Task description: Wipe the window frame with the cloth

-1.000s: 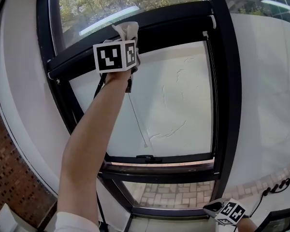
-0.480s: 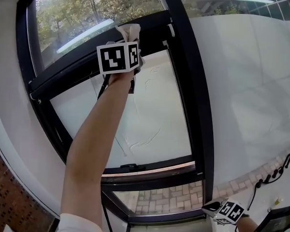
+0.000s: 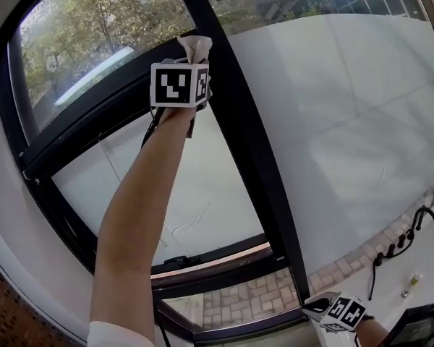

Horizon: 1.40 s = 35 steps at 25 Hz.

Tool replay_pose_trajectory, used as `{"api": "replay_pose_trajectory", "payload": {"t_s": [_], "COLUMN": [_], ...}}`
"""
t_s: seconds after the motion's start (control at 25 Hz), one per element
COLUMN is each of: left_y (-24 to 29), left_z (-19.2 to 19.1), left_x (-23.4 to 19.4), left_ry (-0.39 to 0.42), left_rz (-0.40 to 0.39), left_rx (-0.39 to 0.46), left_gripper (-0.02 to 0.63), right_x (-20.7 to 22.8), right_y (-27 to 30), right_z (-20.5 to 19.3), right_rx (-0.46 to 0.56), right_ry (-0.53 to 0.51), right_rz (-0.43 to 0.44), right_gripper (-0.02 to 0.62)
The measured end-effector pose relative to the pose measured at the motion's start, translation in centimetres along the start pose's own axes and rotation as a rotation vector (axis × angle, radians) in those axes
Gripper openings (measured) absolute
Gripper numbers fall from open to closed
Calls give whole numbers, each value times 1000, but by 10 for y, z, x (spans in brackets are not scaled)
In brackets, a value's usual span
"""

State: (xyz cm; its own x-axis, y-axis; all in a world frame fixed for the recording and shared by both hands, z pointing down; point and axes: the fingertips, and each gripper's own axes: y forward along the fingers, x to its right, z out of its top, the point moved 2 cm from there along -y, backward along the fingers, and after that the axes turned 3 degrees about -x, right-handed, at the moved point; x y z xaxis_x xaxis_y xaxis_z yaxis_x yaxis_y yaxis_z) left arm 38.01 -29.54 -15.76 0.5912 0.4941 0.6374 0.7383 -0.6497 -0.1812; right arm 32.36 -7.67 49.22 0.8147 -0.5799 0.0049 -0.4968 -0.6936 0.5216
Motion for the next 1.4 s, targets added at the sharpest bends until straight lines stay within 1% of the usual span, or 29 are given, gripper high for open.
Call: {"api": "replay_pose_trajectory", "payload": {"t_s": [0.16,0.32,0.4,0.48,0.64,0.76,0.92,1.08,1.2,1.4], "left_y": [8,5,9,14,17,16,13,7,3,-6], "left_z": [1,-4,-12,-23,-46,-58,-74,-93,-112,-146], "left_x": [9,16,25,38,62,75,90,111,127,158], "left_ry": [146,324,410,470,516,549,594,638,660,703], "left_rz": [-5,25,9,-18,-58,-59,-61,-78,-94,-123], "left_rx": [-46,-85,-105,-130,-169,-183,-196,-199,-202,-217], "left_gripper": [106,106,106,106,106,106,107,106,107,107], "right_x": [0,-3,-4,-5,-4,-6,-2,-4,-2,-7], "right_y": [-4,-4,-2,0,4,7,10,9,10,10], "right_z": [-6,-5,-4,-4,-8,-11,-19,-17,-23,-16], "right_rx": [1,15,14,13,6,0,-30,-22,-39,-30], "right_ry": [21,30,26,23,35,45,37,49,39,39], "right_rz": [-4,6,9,13,12,17,0,7,1,16], "right_gripper": [4,4,5,5,5,5,4,4,5,3]}}
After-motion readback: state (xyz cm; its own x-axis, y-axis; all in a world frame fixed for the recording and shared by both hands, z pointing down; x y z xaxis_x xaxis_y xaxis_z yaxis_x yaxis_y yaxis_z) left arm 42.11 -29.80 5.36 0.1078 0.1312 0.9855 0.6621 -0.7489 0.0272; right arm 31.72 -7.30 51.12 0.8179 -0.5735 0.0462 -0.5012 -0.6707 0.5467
